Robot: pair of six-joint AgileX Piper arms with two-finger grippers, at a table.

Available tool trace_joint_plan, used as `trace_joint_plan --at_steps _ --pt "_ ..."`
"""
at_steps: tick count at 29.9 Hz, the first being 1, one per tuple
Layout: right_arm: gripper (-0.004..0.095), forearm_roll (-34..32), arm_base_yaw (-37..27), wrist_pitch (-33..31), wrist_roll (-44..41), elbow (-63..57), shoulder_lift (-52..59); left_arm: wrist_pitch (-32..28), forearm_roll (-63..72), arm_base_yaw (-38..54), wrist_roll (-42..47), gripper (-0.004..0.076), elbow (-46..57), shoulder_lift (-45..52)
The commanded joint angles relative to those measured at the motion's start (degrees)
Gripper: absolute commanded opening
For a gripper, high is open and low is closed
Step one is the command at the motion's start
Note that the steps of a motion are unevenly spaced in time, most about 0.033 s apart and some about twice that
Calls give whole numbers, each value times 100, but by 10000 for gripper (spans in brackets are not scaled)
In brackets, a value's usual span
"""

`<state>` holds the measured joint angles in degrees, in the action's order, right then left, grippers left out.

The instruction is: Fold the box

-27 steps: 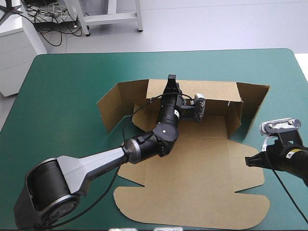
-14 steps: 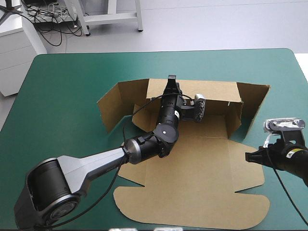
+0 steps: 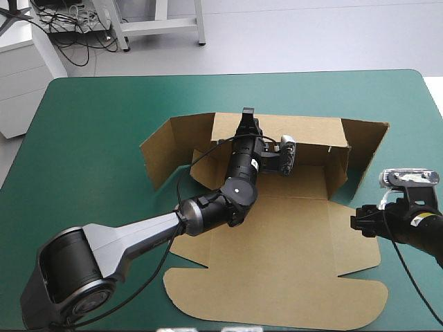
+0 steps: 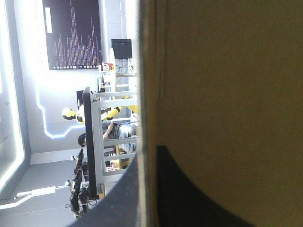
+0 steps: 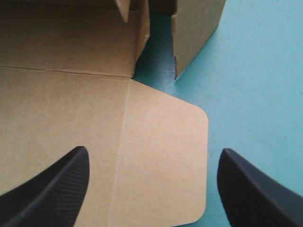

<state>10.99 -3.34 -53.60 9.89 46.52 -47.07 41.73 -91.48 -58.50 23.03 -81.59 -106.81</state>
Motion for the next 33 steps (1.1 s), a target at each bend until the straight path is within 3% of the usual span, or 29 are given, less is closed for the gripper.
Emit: trace_joint_plan --at_steps 1,6,10,14,25,33 --pt "697 314 -24 312 44 190 49 101 -287 -46 101 -10 -142 294" --pt "697 241 -24 725 -114 737 36 114 -211 -46 101 -10 -142 294" --pt "697 -322 -24 806 -818 1734 -340 114 -61 -46 101 -10 -142 294" --pt "697 -752 -24 342 -1163 2821 -1191 79 190 -46 101 -10 -142 294" --pt "670 -596 -24 -489 -1225 5294 -3816 -25 -238 -82 101 -10 -122 256" --pt "670 -664 -24 -1116 -1147 6303 -5029 361 -1166 -103 543 -10 -122 -99"
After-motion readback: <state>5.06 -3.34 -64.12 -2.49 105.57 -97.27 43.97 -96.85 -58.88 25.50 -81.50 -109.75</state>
